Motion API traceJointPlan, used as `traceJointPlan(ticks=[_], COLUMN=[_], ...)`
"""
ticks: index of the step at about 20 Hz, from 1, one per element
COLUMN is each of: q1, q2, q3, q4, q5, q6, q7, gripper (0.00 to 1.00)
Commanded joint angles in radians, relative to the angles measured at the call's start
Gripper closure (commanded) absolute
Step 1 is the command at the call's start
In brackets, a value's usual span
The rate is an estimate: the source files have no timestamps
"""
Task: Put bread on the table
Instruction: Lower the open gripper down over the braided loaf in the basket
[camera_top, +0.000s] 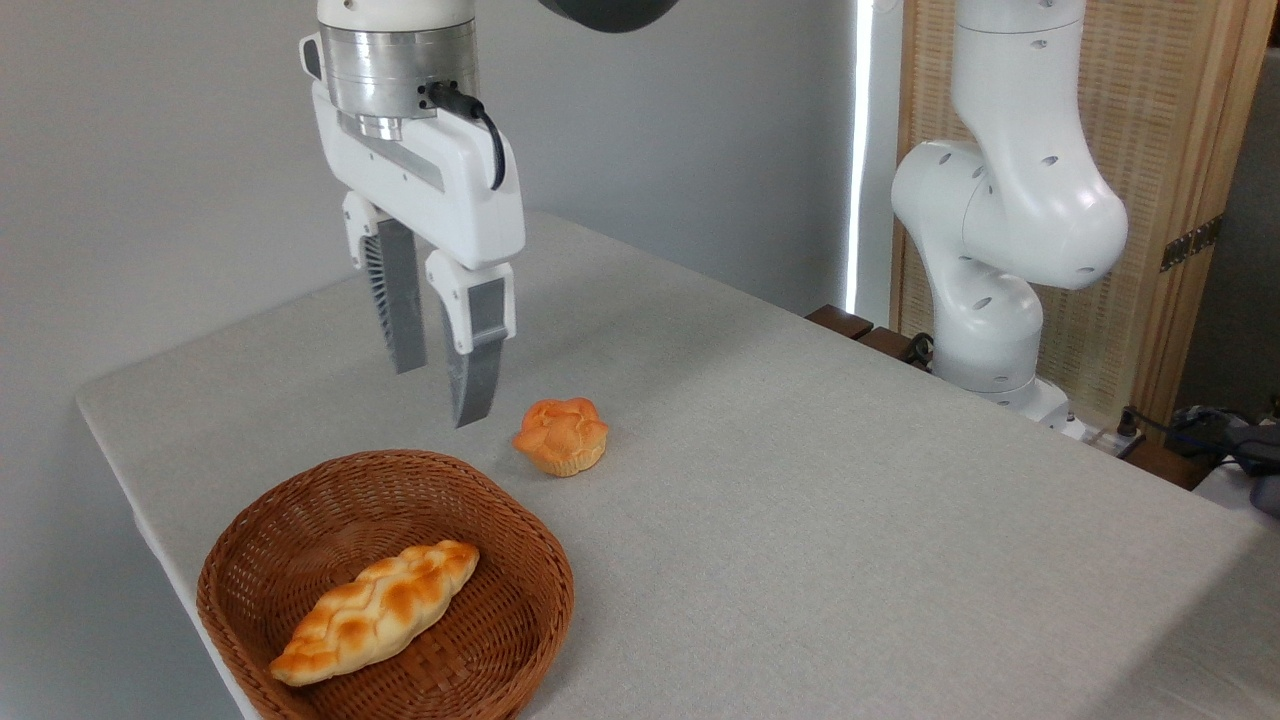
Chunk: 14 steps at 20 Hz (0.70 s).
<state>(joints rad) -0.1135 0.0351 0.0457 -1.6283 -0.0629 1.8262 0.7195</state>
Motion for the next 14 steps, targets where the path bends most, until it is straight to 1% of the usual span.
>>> traceJointPlan(ticks=[1,3,5,8,10,12,14], q1=[0.009,0.009,0.009,0.008,0.008,0.008,0.008], q2=[0.043,0.072,0.097,0.126,0.152,0.170,0.180], q3=[-0.009,-0.026,-0.027,-0.032,-0.067,-0.072,-0.072], q4=[-0.007,-0.008,-0.015,-0.068,-0.102,-0.122,-0.134], q5=[-0.022,-0.020,-0.020,-0.021,-0.020,-0.023,-0.022], q6=[0.126,0.172,0.217,0.329,0.376,0.410,0.418], q7=[-0.018,-0.020,-0.019,-0.019,-0.020,-0.037,-0.075], gripper=[0.00,0.00,0.00,0.00,0.00,0.00,0.00])
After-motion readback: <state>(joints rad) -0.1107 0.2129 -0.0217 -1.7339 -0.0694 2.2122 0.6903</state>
